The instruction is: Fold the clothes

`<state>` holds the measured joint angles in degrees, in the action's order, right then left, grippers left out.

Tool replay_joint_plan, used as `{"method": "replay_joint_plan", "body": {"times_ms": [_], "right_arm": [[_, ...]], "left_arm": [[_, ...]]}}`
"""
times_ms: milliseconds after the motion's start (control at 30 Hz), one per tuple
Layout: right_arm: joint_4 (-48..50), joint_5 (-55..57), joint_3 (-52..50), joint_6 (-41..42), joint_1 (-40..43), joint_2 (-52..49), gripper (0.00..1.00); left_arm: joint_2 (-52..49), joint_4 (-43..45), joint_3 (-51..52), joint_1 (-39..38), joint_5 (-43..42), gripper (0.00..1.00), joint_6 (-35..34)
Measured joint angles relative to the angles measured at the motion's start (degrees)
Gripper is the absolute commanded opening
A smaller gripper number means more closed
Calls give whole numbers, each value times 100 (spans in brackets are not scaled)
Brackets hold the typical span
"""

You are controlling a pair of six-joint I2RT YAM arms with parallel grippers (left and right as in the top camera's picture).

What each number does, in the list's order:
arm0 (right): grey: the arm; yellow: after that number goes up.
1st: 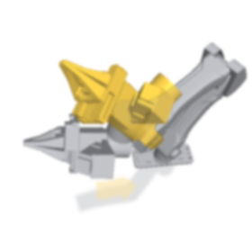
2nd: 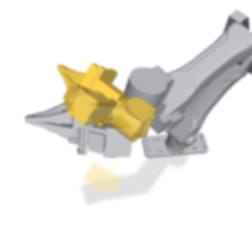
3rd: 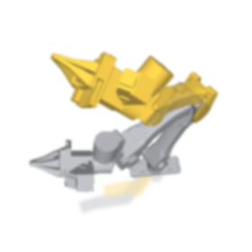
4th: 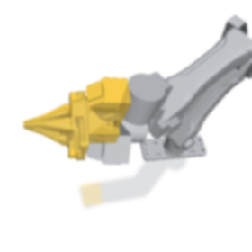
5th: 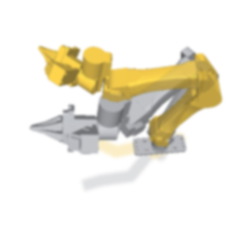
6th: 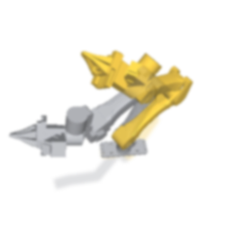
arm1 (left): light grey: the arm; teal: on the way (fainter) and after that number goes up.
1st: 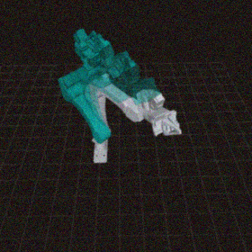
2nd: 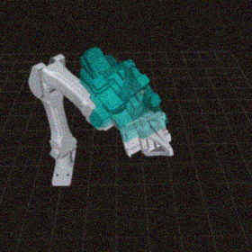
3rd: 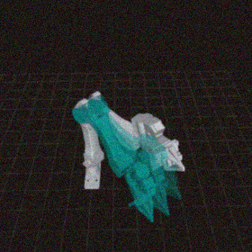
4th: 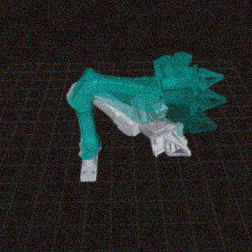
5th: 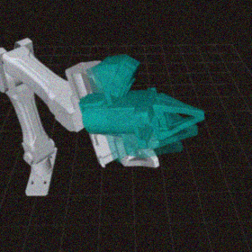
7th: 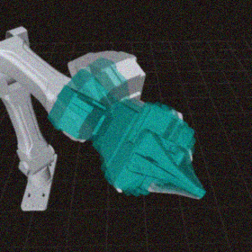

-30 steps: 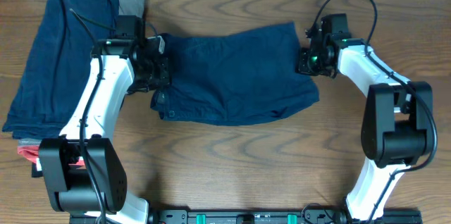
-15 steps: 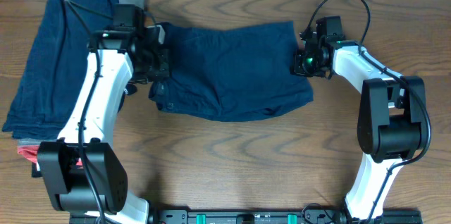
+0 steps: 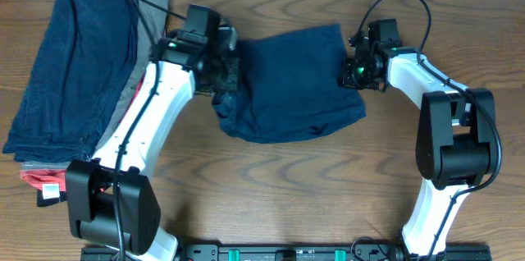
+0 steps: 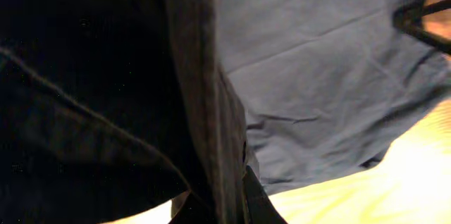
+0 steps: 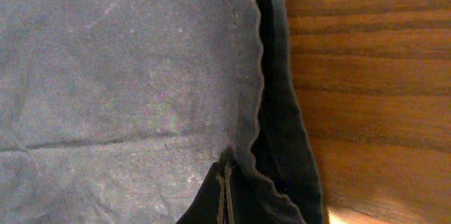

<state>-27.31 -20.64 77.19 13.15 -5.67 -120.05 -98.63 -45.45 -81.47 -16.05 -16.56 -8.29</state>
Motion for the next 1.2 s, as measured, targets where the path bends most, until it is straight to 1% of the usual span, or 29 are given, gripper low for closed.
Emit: {"method": "replay_joint_plan", "body": {"times_ms": [433, 567, 933, 1200], "right_arm": [[4, -2, 2, 2, -4, -2, 1], [0, 2, 4, 2, -17, -2, 1], [2, 2, 11, 2, -68, -7, 1], [-2, 2, 15, 2, -68, -7, 1]], "left_arm": [[-44, 1423, 0, -782, -330, 6, -612], [-144, 1694, 0, -1010, -391, 6, -713], [-898, 2258, 0, -1502, -428, 6, -973], [-962, 2728, 0, -1725, -223, 6, -994]]}}
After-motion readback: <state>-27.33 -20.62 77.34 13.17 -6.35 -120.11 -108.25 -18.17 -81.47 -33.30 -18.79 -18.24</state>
